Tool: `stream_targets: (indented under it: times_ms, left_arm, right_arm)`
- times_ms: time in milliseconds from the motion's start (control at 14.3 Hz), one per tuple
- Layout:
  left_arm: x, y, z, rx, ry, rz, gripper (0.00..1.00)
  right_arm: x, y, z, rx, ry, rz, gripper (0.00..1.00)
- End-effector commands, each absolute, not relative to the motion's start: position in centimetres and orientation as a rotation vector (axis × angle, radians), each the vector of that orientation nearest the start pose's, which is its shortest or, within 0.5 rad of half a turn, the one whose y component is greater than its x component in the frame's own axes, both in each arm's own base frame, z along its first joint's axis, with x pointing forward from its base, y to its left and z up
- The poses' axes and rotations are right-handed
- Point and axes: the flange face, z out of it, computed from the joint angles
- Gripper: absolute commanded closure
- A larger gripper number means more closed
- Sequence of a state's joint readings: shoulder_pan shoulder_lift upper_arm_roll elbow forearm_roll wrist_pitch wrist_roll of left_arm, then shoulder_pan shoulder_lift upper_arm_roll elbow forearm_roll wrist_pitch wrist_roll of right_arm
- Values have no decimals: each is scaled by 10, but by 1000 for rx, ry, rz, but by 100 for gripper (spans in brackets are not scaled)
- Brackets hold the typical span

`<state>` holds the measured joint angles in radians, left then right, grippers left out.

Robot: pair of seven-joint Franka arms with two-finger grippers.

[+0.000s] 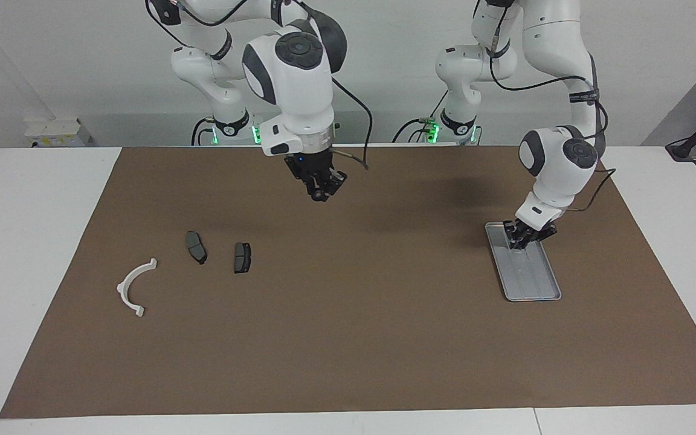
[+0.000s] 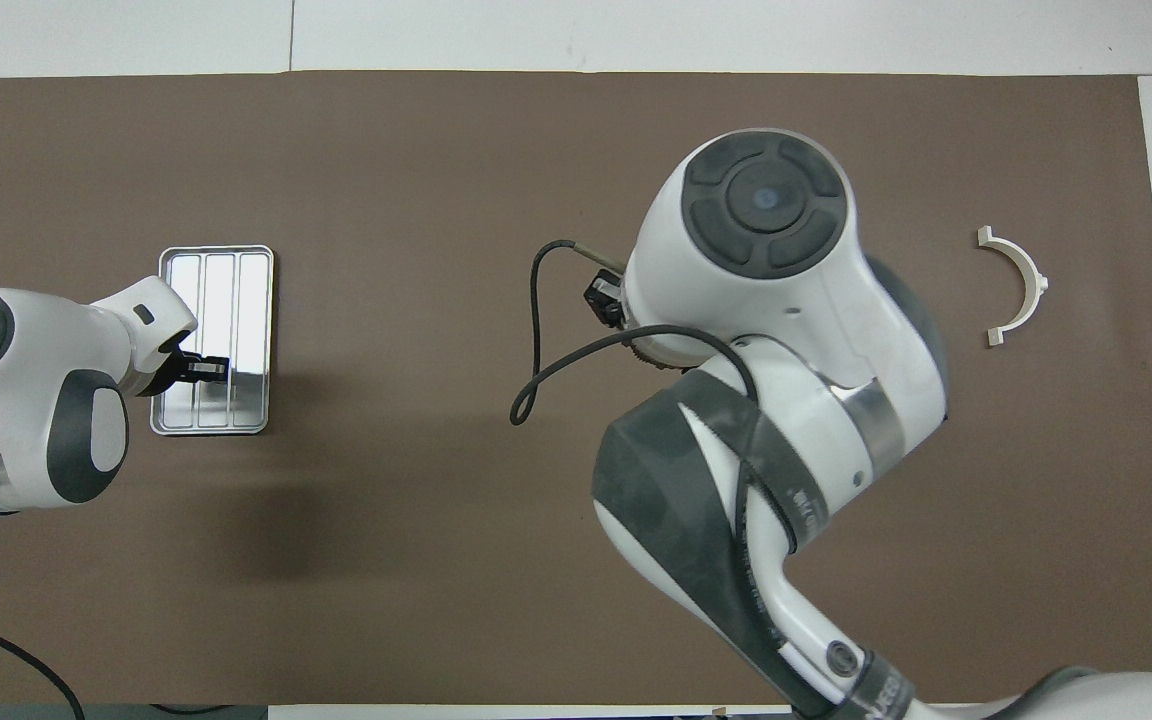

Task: Pick bearing gear from pile to tray

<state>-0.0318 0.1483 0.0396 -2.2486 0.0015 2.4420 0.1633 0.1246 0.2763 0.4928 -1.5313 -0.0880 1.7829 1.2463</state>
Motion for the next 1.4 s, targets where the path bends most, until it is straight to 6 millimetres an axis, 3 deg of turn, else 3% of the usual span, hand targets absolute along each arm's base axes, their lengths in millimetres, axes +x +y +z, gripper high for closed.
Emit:
stream_targets:
  times_ms: [0,210,419,559,629,838,908,978,1048,1118,1328]
  left_arm:
    - [537,2,299,-3124,238,-96,100]
    - [534,-2,295,-3123,248,-96,100]
    - [534,-3,294,-3123,253,-96,100]
    - [537,-3,298,-3121,262,-101,90]
    - [539,-3,299,-3121,265,-101,77]
    - [542,-4,306,-3120,270,-110,73]
    - [545,-4,310,-3120,272,-110,64]
    - [546,-4,311,-3120,277,-108,35]
    - [546,-4,311,-3118,281,-108,13]
    - [547,-4,314,-3117,283,-115,7]
    - [554,-5,326,-3120,281,-89,6]
  right_arm:
    - [526,361,474,-2893,1049,56,100]
    - [507,385,428,-2865,1095,49,100]
    - [499,388,395,-2846,1107,25,100]
    - [494,386,373,-2870,1089,-8,100]
    - [494,385,360,-2869,1107,5,100]
    - [490,399,311,-2949,1126,-78,100]
    - [490,402,300,-2961,1135,-98,100]
    - [486,407,296,-2963,1127,-101,100]
    - [485,409,294,-2967,1119,-98,100]
    - [485,409,291,-2970,1117,-98,100]
    - [485,407,283,-2976,1110,-96,100]
